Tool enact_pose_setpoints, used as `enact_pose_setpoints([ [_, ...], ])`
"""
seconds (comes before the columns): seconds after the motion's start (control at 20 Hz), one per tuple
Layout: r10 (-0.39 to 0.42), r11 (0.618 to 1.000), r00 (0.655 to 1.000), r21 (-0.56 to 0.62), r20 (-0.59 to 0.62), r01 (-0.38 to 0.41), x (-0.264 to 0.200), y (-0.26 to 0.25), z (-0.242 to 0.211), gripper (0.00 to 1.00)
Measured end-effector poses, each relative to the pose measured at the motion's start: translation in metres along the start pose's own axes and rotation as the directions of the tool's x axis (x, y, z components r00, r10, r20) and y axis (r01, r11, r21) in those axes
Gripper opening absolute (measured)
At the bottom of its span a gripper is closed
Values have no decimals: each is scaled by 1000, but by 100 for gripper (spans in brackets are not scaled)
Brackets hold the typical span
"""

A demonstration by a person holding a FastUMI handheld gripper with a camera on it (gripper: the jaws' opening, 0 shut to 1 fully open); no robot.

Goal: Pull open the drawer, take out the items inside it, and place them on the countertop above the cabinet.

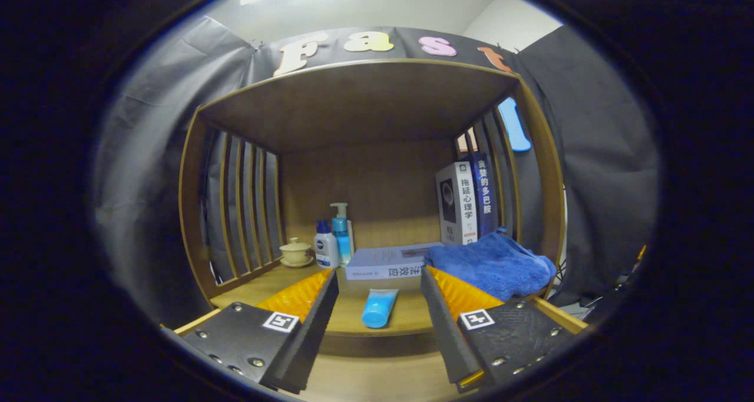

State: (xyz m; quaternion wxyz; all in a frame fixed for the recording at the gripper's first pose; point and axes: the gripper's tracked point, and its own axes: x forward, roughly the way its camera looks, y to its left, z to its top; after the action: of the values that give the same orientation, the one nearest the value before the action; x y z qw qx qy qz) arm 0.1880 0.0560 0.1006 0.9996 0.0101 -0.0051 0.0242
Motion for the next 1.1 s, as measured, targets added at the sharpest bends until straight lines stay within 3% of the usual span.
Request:
enact_pose_setpoints([
  [0.3,-34,995,994,102,107,23,-17,-18,23,93],
  [0.55,-41,978,983,207,179,3,-29,-34,36,93],
  [1.1,3,997,996,79,88,-10,-15,-13,21,93],
])
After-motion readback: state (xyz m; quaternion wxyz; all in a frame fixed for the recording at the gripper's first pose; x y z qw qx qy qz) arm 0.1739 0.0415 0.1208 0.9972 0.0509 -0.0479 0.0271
